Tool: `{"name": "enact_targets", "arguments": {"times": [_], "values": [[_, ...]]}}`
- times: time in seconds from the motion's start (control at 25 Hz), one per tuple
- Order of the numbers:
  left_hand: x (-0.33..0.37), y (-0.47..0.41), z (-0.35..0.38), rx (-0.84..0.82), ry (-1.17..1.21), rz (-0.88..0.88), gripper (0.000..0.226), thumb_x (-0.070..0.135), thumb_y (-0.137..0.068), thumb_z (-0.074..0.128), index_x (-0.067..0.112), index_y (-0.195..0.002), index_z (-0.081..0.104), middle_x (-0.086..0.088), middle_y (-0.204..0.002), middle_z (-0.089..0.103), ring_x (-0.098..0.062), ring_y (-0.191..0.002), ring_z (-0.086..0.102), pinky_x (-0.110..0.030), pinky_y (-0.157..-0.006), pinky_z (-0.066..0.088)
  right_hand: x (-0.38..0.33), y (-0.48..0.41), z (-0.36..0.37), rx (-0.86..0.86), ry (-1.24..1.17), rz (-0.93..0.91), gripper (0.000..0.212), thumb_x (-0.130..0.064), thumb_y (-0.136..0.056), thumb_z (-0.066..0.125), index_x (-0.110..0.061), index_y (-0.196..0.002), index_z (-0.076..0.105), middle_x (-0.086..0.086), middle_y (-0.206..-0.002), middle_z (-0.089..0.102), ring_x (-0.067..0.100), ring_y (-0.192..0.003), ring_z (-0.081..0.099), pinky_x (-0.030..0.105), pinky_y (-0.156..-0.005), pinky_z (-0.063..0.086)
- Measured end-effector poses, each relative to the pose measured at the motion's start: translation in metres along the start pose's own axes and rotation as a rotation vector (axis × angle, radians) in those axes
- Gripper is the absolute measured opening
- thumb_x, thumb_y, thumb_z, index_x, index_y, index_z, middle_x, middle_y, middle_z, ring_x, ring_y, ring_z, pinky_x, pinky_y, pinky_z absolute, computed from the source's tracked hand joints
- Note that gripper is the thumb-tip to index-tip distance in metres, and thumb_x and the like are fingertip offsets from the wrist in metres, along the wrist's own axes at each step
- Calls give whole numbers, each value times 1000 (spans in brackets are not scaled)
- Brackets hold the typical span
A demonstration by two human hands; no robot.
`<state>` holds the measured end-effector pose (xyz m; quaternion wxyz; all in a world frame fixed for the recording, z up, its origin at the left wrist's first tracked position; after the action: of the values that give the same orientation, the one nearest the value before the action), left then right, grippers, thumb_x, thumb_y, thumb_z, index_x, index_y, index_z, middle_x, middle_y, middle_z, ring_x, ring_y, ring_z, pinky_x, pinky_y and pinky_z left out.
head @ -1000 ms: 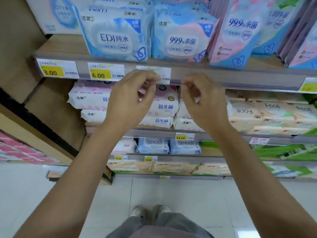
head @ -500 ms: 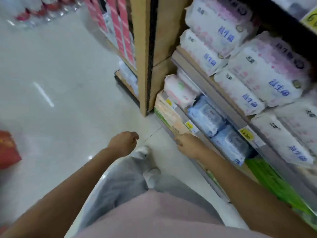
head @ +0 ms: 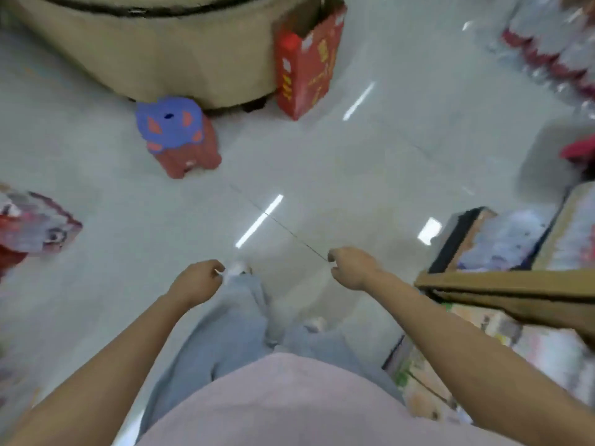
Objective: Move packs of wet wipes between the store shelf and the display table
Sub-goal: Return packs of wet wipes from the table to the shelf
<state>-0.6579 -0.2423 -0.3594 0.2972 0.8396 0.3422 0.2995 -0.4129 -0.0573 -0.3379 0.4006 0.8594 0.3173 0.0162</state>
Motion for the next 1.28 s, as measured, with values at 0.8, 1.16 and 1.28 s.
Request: {"name": "enact_targets", "arguments": {"times": [0.8,1.16,1.28], "values": [[-310,-142,-289,242,730,-330,25,12,-92,50,12,-114,63,-5,-105,63,-20,-97,59,-23,-75,40,-354,-313,-130,-206,106,-20,31,-15,-90,49,-10,-119,59,11,-123,60,25,-112,55,24,-85,41],[-399,-215,-415,293,807,-502,26,15,-91,53,12,-116,62,-4,-105,62,-23,-101,60,-31,-90,45,-551,-480,-272,-121,168,-258,28,-14,-91,52,-4,-115,62,13,-120,63,30,-111,57,30,-88,42],[-441,-230,-442,285,918,-584,28,15,-91,54,10,-118,60,-7,-103,63,-23,-95,60,-31,-82,44,-627,-525,-315,-47,103,-315,32,-9,-88,48,-4,-117,62,15,-118,64,32,-109,58,35,-90,44]]}}
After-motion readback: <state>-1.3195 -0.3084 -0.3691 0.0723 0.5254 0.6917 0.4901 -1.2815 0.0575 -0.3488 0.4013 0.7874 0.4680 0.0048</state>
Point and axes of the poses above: each hand's wrist, its own y-axis away from the middle knuckle, its own z-axis out of the palm, x = y × z, the point moved 2 cm from there along -y, towards the middle knuckle
